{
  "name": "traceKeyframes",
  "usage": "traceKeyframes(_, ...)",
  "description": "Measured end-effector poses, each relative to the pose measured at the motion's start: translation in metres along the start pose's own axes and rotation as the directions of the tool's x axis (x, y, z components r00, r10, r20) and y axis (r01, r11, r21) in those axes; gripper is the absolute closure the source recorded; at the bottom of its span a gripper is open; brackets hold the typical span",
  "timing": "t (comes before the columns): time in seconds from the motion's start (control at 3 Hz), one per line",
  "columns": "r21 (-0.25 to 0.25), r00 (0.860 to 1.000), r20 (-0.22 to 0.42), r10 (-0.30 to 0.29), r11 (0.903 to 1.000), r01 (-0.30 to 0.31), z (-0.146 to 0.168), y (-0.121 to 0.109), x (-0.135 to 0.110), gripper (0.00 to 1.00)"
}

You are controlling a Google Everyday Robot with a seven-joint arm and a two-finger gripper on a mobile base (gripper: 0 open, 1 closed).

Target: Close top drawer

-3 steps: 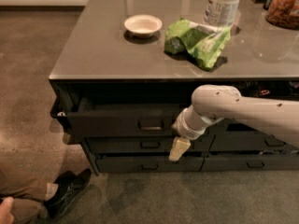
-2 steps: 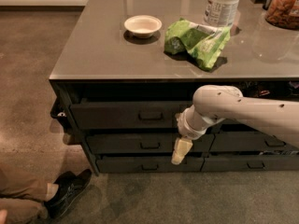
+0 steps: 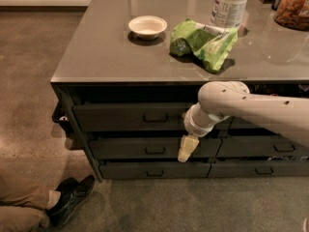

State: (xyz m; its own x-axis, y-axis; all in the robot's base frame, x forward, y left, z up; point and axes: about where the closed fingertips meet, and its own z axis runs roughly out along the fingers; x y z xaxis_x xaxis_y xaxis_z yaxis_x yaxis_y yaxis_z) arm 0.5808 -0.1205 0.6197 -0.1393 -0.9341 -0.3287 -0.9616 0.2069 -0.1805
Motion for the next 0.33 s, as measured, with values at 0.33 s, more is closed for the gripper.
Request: traceKeyframes(0.33,0.011,1.000,-0.013,0.009,0.9999,-0.009,-0.0088,-0.0061,0.0093,0.00)
